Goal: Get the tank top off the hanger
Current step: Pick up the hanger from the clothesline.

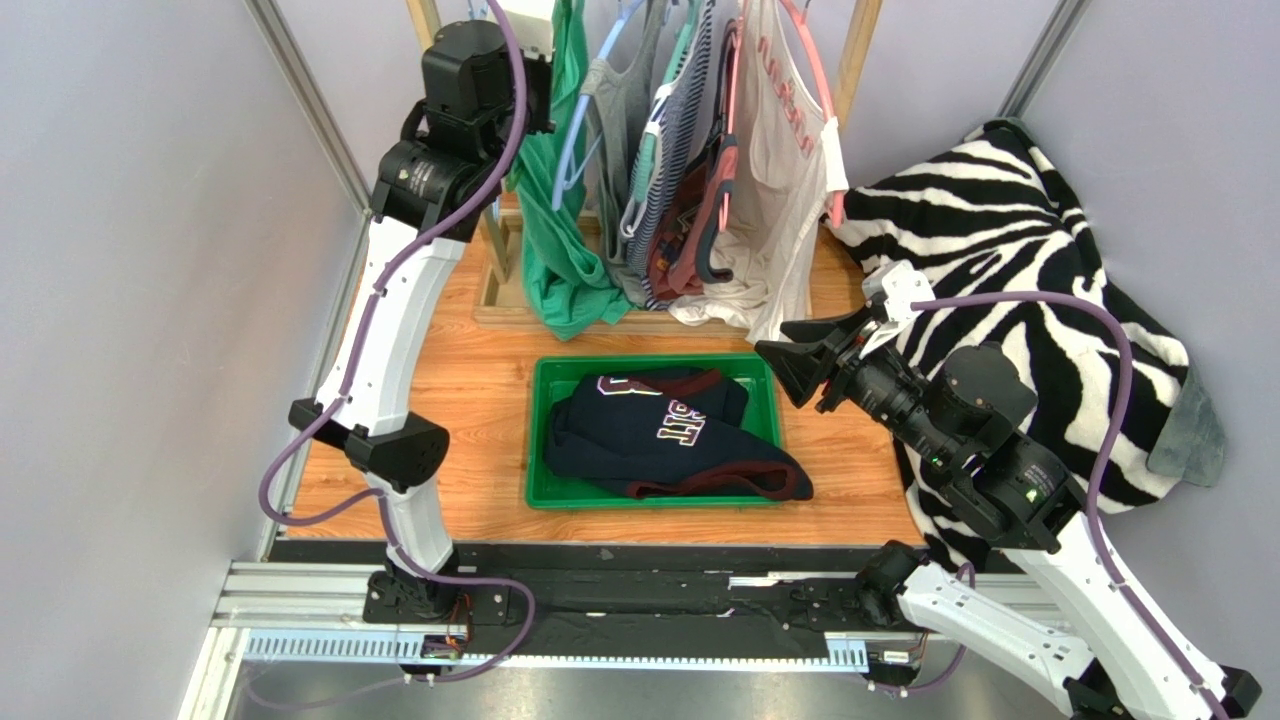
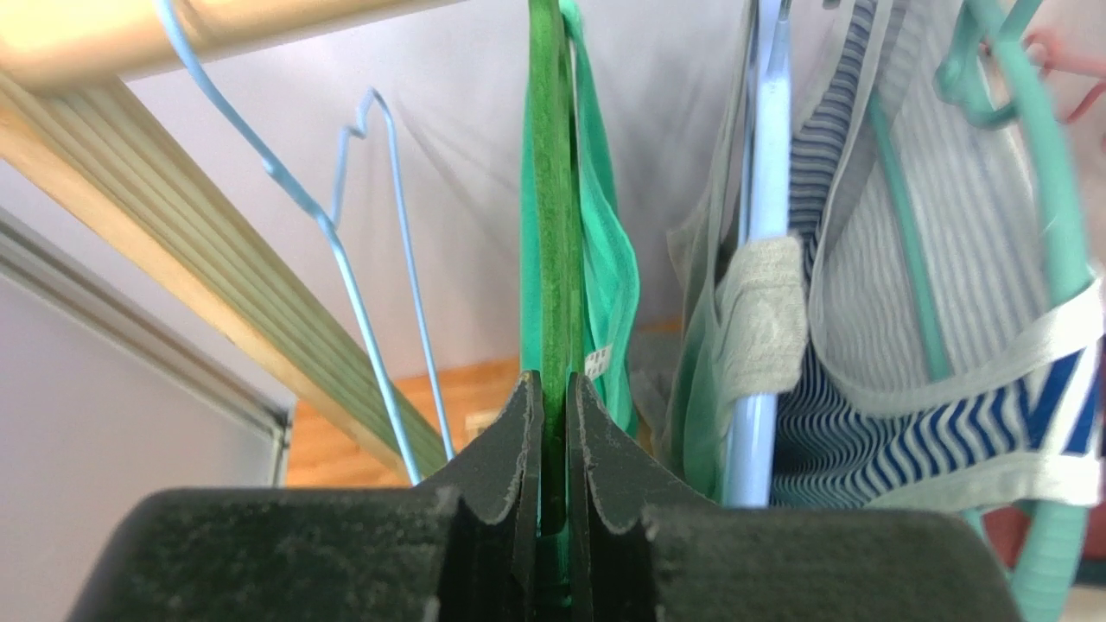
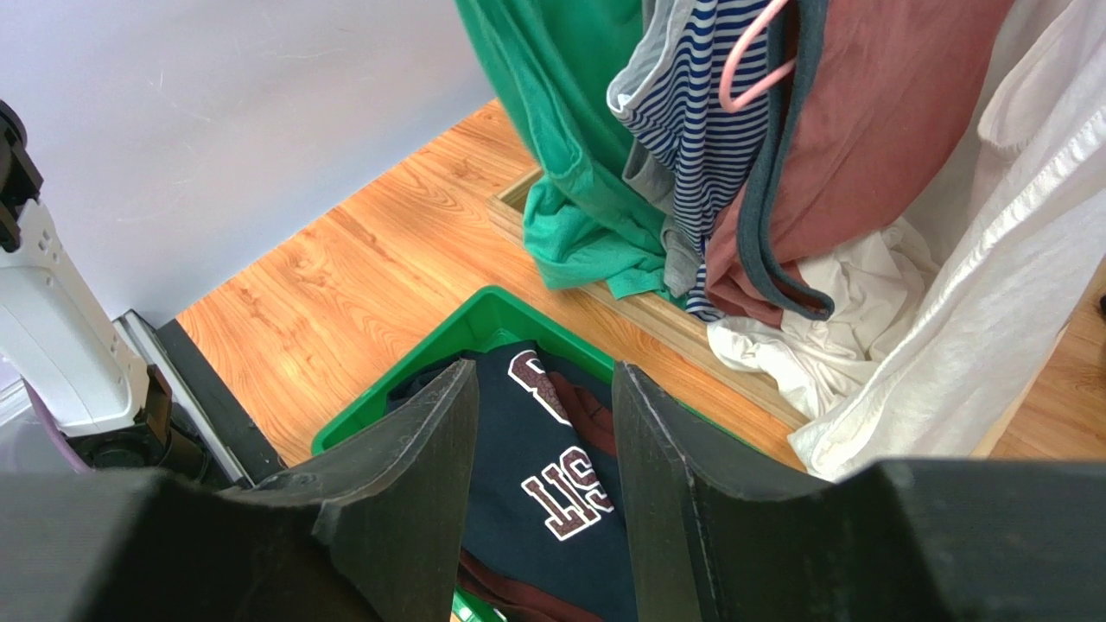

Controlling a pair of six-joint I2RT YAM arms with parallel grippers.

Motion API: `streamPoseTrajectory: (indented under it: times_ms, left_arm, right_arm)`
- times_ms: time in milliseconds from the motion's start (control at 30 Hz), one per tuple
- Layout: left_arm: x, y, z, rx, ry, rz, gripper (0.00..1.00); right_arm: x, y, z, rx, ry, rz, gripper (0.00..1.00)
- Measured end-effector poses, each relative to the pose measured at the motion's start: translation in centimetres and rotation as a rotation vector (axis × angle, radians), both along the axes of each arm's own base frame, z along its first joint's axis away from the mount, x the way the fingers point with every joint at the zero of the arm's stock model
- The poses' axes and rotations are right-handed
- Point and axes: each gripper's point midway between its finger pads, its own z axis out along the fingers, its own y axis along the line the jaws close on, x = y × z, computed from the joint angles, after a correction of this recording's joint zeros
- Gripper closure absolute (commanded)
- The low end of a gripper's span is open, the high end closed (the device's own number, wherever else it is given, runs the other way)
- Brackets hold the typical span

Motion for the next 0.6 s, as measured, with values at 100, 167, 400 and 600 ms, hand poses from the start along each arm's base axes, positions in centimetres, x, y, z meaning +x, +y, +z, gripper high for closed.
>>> streamPoseTrajectory:
  times_ms: [100,167,400,600]
  left_arm:
    - [-0.6,0.1,1.0,0.008,-0.026,-0.018,1.0]
    - [-1.1,0.1,1.2,0.017,-0.027,-0.035,1.0]
    - [-5.7,1.4,3.4,-0.001,-0.073,-0.099,1.0]
    - [-10.6,3.4,3.2,-0.006,-0.071,-0.129,1.0]
  right_arm:
    - [0.0,0.0,-0.2,-0.006,0.007,-0.001,0.55]
    - [0.0,-0.1,-0.4,-0.01,0.011,-0.002,0.55]
    - [0.0,-0.2,-0.5,-0.015,0.016,-0.007,0.55]
    - [-0.1,-0.3,-0.5,-0.019,0.021,-0.01,0.55]
